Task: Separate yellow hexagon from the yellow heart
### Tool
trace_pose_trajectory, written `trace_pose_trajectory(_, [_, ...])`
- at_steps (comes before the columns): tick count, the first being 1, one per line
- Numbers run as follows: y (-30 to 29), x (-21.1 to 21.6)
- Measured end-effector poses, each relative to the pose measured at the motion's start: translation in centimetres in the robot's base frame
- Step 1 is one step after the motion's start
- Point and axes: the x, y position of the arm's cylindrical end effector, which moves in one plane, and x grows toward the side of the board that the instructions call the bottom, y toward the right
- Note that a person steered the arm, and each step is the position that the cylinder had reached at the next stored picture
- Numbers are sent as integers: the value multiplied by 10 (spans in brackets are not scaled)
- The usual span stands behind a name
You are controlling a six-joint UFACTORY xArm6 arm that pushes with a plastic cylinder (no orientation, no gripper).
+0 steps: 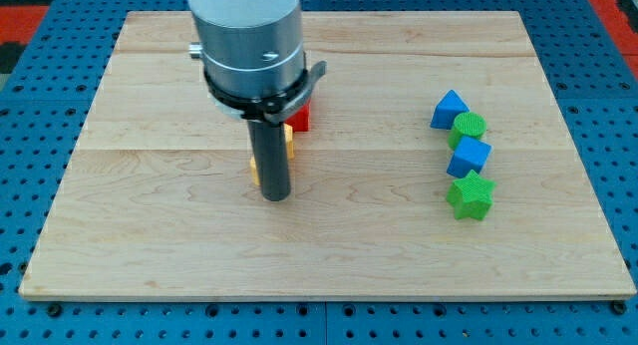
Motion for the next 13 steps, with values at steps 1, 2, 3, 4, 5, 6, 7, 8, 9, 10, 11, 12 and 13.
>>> trace_pose_trajectory(1, [23, 0])
trace_pose_trajectory(2, [22, 24])
trace_pose_trajectory(3, [-23, 55])
trace_pose_trajectory(4, [-115, 57])
trace_pose_trajectory(5, [-118, 20])
trace_pose_trajectory(6, [-118, -9])
trace_pose_trajectory(7, [-99, -39])
trace_pose_trajectory(8, [-56, -58])
trace_pose_trajectory(9, [-17, -60])
trace_pose_trajectory(10, [20, -57])
trace_pose_trajectory(11, [56, -57])
trace_pose_trajectory(12, [14, -62])
trace_pose_trajectory(13, [40, -67])
